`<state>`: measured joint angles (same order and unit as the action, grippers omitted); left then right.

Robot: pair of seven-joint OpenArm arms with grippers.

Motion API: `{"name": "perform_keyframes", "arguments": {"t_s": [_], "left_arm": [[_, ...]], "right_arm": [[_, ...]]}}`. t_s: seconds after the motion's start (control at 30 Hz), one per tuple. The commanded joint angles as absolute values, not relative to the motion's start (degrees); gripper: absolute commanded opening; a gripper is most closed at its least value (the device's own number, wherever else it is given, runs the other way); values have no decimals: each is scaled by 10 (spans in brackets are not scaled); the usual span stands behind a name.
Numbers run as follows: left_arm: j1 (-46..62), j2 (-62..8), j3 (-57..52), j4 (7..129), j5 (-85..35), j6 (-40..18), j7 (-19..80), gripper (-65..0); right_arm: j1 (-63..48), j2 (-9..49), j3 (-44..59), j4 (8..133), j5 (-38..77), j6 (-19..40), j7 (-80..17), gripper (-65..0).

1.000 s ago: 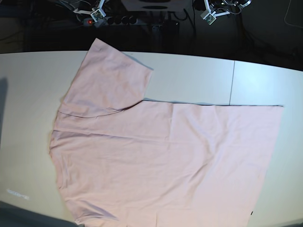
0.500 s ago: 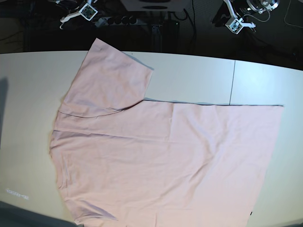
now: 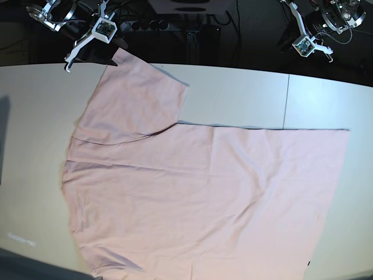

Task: Fold the T-shirt properly
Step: 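Move right gripper to the sleeve corner, left gripper to the opposite shirt corner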

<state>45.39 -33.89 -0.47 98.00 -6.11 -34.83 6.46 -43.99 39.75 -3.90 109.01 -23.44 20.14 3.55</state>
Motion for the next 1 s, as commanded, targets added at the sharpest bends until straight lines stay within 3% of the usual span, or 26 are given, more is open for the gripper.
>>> {"name": "perform_keyframes", "arguments": {"t_s": [0.0, 0.47, 0.67, 0.83, 0.97], "left_arm": [[459, -347, -8, 989, -66, -352, 67, -520], [459, -354, -8, 989, -65, -349, 88, -520], [457, -354, -8, 989, -66, -320, 88, -519], [457, -369, -8, 989, -57, -278, 86, -403], [457, -397, -8, 993, -46, -273, 86, -394]], "right_arm": [[-429, 417, -36, 1099, -231, 182, 36, -340], [-318, 590, -36, 1063, -226, 185, 25, -340], [-281, 603, -40, 1013, -213, 221, 64, -340], [-261, 603, -72, 983, -212, 254, 95, -340], [-233, 603, -128, 957, -233, 254, 95, -340]]}}
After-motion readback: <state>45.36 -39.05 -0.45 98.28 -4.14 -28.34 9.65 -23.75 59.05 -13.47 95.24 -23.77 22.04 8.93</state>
